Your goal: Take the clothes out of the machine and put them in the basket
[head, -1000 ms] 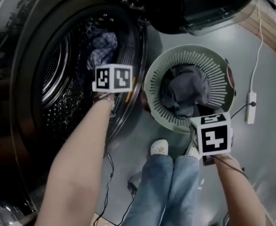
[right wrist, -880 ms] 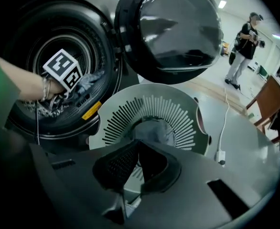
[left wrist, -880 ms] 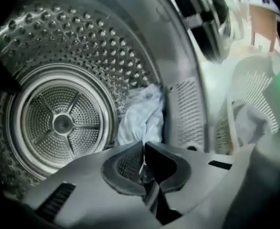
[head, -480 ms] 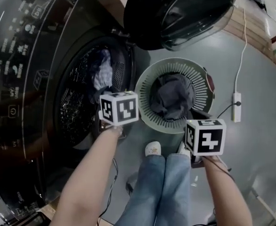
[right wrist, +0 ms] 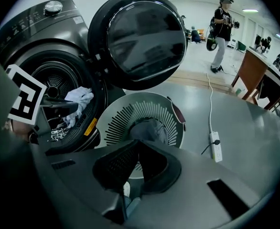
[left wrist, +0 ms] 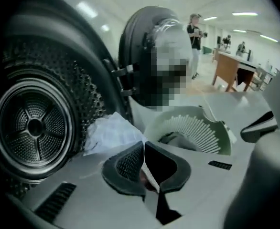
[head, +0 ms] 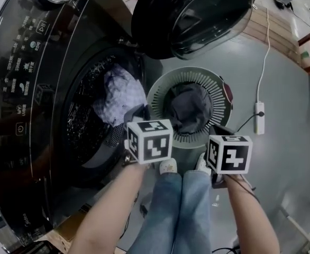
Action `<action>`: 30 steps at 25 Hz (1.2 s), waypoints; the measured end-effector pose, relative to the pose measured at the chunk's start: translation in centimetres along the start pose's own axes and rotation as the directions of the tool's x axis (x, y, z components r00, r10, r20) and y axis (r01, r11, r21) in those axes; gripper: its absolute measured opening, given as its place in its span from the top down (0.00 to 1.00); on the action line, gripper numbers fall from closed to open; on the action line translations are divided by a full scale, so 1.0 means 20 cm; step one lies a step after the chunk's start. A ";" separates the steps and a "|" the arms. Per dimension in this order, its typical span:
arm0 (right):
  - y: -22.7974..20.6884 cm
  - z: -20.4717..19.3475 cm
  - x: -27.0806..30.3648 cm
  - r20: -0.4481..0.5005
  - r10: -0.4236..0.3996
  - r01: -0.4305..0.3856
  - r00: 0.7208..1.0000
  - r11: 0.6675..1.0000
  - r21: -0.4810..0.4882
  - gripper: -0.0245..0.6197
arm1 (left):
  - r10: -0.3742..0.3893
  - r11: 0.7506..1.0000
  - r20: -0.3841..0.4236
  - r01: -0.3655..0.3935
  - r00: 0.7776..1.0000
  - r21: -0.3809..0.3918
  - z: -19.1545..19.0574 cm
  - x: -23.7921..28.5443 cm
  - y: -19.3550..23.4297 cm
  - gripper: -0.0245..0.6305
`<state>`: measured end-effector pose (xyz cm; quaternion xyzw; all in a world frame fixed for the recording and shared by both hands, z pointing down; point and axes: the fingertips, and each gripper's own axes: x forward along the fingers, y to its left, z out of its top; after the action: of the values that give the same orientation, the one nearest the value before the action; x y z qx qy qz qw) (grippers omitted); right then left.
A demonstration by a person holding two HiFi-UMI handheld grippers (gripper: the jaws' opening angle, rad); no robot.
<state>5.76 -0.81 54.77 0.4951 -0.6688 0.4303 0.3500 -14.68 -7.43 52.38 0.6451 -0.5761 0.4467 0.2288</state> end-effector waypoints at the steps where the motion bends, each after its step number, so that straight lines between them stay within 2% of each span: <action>1: -0.01 -0.01 -0.01 -0.003 -0.004 0.004 1.000 1.000 0.003 0.95 | -0.020 1.000 0.009 0.020 1.000 0.006 0.02 -0.01 -0.04 0.94; 3: -0.04 -0.03 -0.02 -0.011 -0.011 0.011 1.000 1.000 0.009 0.95 | -0.077 0.997 0.031 0.077 0.997 0.000 0.06 -0.04 -0.11 0.95; 5: -0.07 -0.06 -0.03 -0.020 -0.022 0.023 1.000 0.999 0.024 0.95 | -0.167 0.986 0.059 0.168 0.984 -0.002 0.11 -0.08 -0.21 0.95; 8: -0.10 -0.09 -0.04 -0.030 -0.035 0.036 0.999 0.998 0.045 0.95 | -0.325 0.946 0.110 0.323 0.940 0.033 0.19 -0.14 -0.40 0.94; 10: -0.11 -0.10 -0.05 -0.031 -0.040 0.041 0.999 0.998 0.053 0.95 | -0.400 0.916 0.131 0.394 0.907 0.070 0.23 -0.17 -0.51 0.94; 13: -0.14 -0.10 -0.05 -0.033 -0.046 0.048 0.998 0.997 0.062 0.95 | -0.449 0.894 0.117 0.444 0.886 0.069 0.24 -0.17 -0.62 0.94; 18: -0.16 -0.09 -0.04 -0.034 -0.050 0.052 0.998 0.997 0.065 0.95 | -0.468 0.883 0.071 0.462 0.881 0.082 0.18 -0.12 -0.67 0.94; 19: -0.16 -0.09 -0.04 -0.035 -0.051 0.053 0.998 0.997 0.062 0.95 | -0.475 0.879 0.056 0.469 0.878 0.091 0.17 -0.11 -0.68 0.85; 20: -0.16 -0.09 -0.04 -0.037 -0.052 0.054 0.998 0.997 0.060 0.95 | -0.479 0.875 0.039 0.474 0.877 0.095 0.15 -0.10 -0.69 0.50; 21: -0.16 -0.09 -0.04 -0.039 -0.052 0.054 0.998 0.997 0.059 0.95 | -0.475 0.877 0.024 0.471 0.880 0.094 0.13 -0.08 -0.69 0.29; 26: -0.14 -0.08 -0.02 -0.044 -0.047 0.049 0.998 0.998 0.048 0.95 | -0.389 0.916 -0.006 0.387 0.921 0.106 0.07 0.01 -0.57 0.23; 30: -0.13 -0.09 0.01 -0.056 -0.047 0.049 0.997 0.998 0.036 0.95 | -0.304 0.949 -0.060 0.308 0.951 0.072 -0.04 0.09 -0.40 0.21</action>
<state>8.27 0.42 56.13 0.5054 -0.6387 0.4478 0.3690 -7.48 -5.86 56.11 0.7245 -0.4450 0.4440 0.2826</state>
